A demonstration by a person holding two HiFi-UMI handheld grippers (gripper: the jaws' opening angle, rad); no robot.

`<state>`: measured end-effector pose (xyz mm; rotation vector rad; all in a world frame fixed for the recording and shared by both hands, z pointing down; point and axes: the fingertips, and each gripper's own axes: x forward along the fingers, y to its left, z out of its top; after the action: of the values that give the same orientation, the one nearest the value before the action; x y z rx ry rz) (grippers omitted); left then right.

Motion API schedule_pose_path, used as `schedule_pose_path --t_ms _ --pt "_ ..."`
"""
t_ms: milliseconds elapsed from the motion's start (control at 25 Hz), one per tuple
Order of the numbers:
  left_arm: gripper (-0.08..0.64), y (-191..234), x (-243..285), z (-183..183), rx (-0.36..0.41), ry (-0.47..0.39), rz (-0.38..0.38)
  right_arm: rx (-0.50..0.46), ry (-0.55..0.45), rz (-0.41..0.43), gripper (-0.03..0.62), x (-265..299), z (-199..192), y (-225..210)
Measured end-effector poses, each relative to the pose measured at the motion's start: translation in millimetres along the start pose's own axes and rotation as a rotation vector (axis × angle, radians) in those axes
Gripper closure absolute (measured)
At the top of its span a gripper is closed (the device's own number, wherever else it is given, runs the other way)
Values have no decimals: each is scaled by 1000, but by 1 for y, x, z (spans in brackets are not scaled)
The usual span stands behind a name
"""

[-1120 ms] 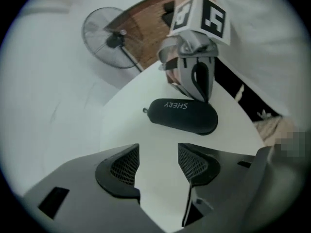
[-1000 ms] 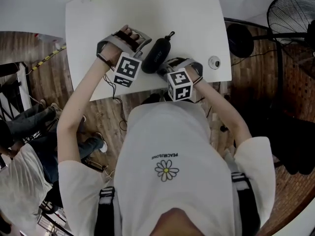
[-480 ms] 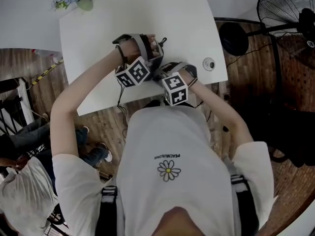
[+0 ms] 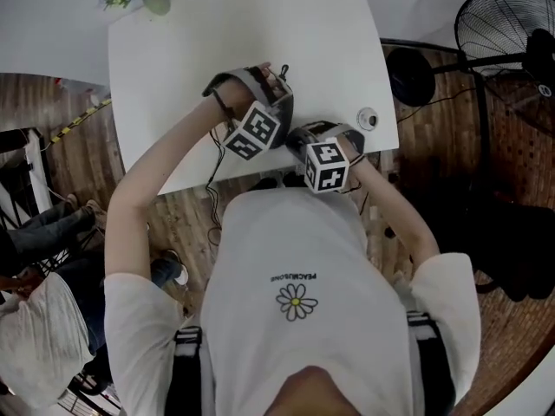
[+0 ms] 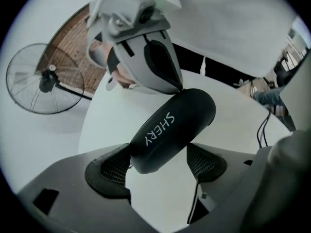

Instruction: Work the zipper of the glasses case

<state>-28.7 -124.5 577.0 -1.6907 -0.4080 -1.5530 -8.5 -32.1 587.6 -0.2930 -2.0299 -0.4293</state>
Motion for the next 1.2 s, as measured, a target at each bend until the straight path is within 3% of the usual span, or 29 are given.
schedule_pose_path --t_ms 120,320,480,760,920,1200 --pt "193 5 0 4 -133 -40 -5 86 -2 -17 584 -8 -11 8" --pt "193 8 0 6 -231 -57 22 190 -29 -57 583 -5 3 19" --pt "193 10 1 6 -307 -38 56 399 -30 -172 584 -5 2 15" --pt "193 32 6 8 -729 -24 146 792 59 -391 584 -32 -61 1" --pt "195 36 7 9 -850 1 197 860 69 -439 584 -37 -73 -3" --pt "195 36 8 9 -865 28 194 800 80 -431 583 -39 -72 0"
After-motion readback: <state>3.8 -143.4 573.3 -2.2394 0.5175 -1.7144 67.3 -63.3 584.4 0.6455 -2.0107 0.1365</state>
